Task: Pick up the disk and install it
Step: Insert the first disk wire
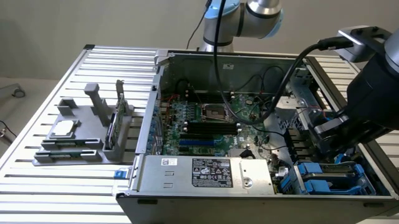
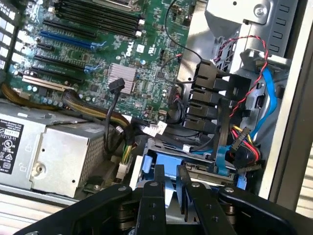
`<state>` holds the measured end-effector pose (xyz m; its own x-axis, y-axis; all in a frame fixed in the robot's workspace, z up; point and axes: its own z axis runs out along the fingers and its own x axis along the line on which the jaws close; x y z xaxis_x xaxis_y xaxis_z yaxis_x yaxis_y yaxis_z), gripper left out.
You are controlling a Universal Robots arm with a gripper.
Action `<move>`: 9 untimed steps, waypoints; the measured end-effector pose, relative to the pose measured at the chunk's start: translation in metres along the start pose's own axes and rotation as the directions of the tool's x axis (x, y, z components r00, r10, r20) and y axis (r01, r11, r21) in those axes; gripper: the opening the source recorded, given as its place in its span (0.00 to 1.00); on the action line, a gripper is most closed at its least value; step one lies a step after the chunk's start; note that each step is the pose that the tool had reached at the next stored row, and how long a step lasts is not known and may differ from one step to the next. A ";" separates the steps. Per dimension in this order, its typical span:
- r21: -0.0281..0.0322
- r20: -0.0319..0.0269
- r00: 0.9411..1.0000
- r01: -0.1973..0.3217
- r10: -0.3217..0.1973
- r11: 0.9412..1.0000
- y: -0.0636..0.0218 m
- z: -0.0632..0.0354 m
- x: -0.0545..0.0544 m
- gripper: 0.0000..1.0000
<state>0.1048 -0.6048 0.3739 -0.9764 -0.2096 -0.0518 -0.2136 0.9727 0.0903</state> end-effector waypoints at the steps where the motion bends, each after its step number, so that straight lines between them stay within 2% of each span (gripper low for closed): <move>1: -0.001 0.002 1.000 -0.013 0.013 1.000 0.0000 0.0000 0.000 0.24; 4: -0.007 0.006 0.999 -0.050 0.050 0.999 -0.0001 0.0002 0.000 0.24; 7: -0.019 0.011 0.997 -0.081 0.081 0.997 -0.0001 0.0005 0.000 0.24; 9: -0.030 0.015 0.995 -0.099 0.099 0.995 -0.0002 0.0007 0.000 0.24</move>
<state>0.1052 -0.6048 0.3732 -0.9922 -0.1108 -0.0571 -0.1172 0.9852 0.1247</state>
